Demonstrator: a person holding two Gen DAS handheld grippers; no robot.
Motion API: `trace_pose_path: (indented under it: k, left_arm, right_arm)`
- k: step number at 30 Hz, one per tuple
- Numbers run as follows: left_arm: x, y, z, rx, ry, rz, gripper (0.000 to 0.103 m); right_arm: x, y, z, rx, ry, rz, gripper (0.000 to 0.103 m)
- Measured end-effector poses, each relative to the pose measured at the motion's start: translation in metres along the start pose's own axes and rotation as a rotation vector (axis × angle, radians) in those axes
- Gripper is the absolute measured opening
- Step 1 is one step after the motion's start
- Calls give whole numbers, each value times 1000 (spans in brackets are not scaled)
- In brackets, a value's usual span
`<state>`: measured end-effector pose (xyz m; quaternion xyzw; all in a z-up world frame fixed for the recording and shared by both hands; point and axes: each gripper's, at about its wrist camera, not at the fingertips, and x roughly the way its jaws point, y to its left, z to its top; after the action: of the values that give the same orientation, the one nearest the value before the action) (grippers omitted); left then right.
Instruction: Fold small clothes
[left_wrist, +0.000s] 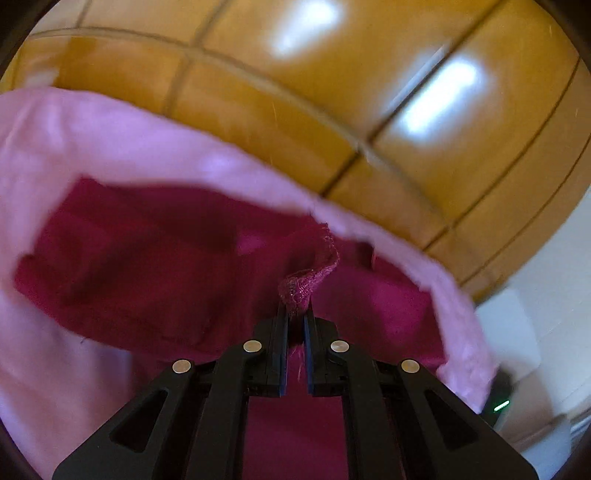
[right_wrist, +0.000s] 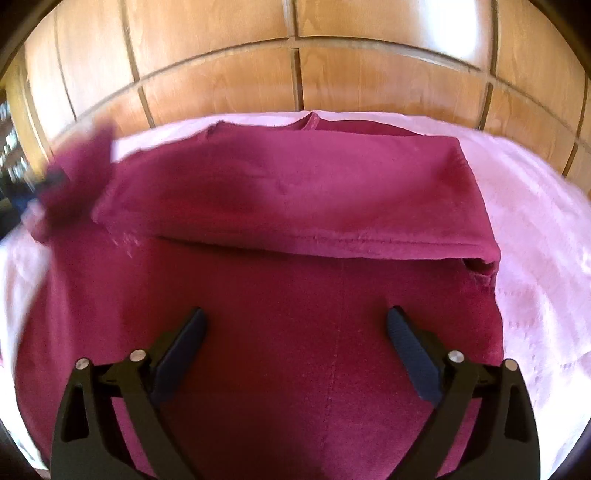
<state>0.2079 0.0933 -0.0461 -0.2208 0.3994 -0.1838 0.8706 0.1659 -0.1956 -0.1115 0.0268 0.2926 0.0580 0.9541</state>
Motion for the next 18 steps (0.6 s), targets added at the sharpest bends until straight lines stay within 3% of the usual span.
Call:
trace_pose_path:
  k: [1, 4, 9, 12, 15, 17, 18]
  left_arm:
    - [11, -4, -7, 9, 29, 2, 6]
    - [17, -6, -18, 28, 50, 11, 7]
    - [-7, -6, -33, 76, 38, 7, 30]
    - [-23, 0, -46, 95, 22, 8, 35]
    - [-33, 10, -57, 80, 25, 6, 35]
    - [-35, 19, -63, 63, 30, 14, 35]
    - [-35, 21, -65, 55, 29, 19, 35]
  right_arm:
    - [-2, -1, 3, 29, 2, 34, 84]
    - [-7, -4, 17, 160, 25, 242, 74]
    - [8, 30, 49, 201, 73, 463, 72]
    - [24, 56, 63, 179, 108, 488, 71]
    - [45, 73, 71, 190, 156, 495, 61]
    - [55, 83, 73, 175, 164, 453, 55]
    - [57, 88, 73, 160, 162, 440, 45]
